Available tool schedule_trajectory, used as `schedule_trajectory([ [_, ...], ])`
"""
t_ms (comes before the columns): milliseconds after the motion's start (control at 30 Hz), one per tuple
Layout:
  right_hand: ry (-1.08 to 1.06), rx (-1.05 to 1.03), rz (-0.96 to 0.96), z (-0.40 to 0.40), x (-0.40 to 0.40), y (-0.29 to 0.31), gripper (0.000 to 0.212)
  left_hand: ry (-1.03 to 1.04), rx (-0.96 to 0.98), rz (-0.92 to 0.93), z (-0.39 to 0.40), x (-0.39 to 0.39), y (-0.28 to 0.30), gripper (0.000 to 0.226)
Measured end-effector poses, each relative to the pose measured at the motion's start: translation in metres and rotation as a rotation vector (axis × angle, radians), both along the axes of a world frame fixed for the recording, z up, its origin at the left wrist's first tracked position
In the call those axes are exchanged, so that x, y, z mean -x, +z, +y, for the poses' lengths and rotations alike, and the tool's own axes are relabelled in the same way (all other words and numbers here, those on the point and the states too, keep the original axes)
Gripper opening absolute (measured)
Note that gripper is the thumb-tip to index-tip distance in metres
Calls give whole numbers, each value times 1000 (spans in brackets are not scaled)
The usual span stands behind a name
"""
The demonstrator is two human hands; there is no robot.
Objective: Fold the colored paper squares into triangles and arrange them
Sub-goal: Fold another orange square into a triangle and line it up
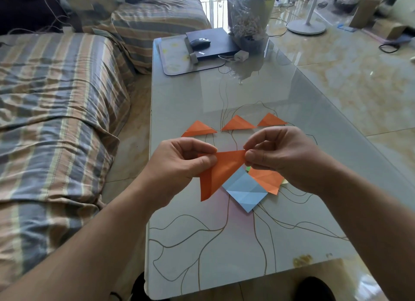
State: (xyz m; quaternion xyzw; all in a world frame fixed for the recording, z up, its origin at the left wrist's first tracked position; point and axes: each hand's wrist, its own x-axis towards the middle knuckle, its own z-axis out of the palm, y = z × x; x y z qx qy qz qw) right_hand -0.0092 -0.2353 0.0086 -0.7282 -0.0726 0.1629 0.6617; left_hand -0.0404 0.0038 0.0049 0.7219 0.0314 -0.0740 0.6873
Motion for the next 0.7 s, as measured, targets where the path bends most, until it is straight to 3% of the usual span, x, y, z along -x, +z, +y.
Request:
schedule_trajectory([
  [133, 9, 30, -43, -6, -1, 2, 19, -8, -5, 5, 0, 0, 0, 15],
  [567, -7, 122, -65, -6, -2, 1, 11, -18, -25, 41, -1, 0, 0, 15],
  [700, -7, 73, -27, -6, -1, 2, 22, -40, -20, 66, -1, 0, 2, 22],
])
